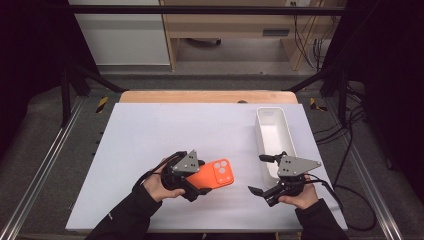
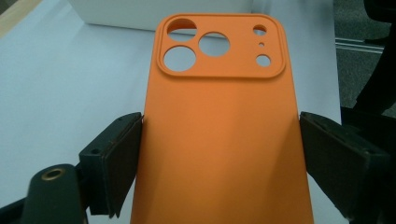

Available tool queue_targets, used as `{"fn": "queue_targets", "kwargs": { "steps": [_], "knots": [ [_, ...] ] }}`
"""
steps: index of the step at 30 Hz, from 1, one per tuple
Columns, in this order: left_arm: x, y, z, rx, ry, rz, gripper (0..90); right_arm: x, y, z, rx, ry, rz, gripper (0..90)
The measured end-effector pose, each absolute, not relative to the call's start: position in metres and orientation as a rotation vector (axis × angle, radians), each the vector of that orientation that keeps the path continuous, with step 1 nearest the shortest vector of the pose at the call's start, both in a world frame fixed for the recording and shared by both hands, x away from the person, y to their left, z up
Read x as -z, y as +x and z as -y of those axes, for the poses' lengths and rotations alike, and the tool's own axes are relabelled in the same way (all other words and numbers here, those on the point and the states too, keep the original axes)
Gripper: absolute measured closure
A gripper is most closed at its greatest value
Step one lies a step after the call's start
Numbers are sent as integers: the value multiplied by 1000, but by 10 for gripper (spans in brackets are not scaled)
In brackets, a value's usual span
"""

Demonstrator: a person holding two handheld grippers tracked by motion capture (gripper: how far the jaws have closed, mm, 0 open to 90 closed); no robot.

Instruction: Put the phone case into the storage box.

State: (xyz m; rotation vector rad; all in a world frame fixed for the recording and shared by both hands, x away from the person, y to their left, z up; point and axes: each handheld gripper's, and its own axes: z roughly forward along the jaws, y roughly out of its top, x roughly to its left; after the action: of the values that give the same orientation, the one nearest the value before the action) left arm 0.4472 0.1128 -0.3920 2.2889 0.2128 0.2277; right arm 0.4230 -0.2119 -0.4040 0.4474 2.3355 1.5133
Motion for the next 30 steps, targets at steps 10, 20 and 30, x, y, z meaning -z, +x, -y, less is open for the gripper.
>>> {"fn": "queue_targets", "kwargs": {
  "steps": [10, 20, 30],
  "knots": [
    [387, 448, -112, -214, 2260, -183, 157, 402, 420, 207, -1522, 392, -2356, 19],
    [378, 448, -113, -215, 2238, -144, 156, 398, 418, 198, -1507, 327, -2384, 20],
    [375, 449, -102, -211, 2265, -92, 156, 397, 420, 190, -1481, 299, -2410, 22]
  ]
}}
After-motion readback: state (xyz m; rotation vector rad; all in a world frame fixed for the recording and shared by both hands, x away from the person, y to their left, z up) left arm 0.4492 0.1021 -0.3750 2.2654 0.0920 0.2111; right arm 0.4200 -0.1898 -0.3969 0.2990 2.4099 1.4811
